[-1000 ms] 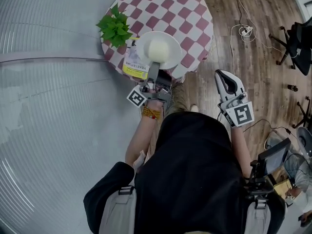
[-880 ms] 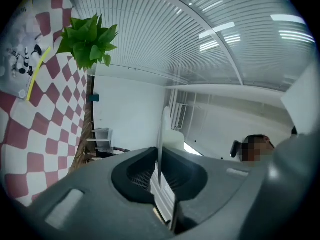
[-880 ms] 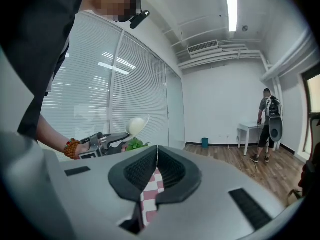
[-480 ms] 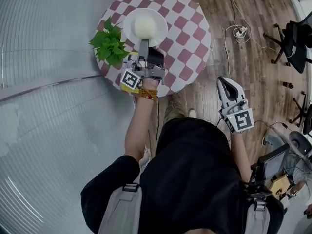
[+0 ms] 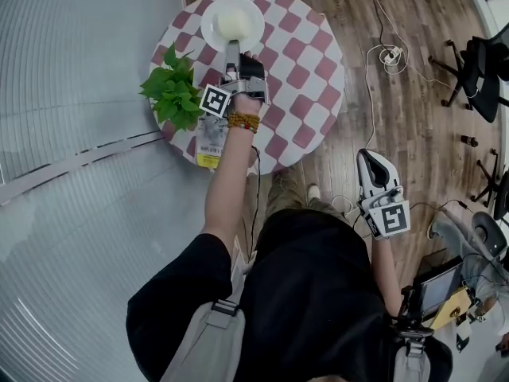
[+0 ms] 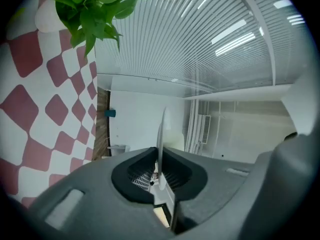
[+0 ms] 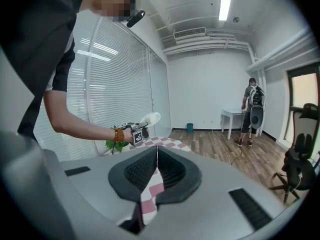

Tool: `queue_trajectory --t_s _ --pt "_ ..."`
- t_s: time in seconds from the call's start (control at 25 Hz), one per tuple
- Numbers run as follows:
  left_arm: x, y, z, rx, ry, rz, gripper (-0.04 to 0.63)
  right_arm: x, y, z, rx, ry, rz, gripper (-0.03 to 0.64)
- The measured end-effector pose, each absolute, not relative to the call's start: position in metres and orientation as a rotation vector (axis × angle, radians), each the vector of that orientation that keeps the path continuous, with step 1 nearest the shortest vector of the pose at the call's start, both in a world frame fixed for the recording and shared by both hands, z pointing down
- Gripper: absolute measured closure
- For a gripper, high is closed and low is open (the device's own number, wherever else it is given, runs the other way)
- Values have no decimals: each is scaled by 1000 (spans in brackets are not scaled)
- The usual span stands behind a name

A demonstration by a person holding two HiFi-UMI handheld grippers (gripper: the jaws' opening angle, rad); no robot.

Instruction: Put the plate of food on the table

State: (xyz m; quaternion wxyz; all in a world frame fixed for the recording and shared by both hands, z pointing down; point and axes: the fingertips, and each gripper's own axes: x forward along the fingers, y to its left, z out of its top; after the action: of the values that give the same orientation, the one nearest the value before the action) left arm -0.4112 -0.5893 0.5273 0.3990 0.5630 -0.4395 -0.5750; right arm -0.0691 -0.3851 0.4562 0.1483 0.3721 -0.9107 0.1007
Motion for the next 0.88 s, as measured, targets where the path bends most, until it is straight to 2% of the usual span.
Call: queue_trajectory --t_s 0.36,0.88 --pt "-419 -654 634 1289 -1312 -1110 561 -69 -386 472 1127 -2563 353 603" --pt "-447 -699 744 1082 -1384 -1059 561 -60 -377 490 1252 -2455 449 603"
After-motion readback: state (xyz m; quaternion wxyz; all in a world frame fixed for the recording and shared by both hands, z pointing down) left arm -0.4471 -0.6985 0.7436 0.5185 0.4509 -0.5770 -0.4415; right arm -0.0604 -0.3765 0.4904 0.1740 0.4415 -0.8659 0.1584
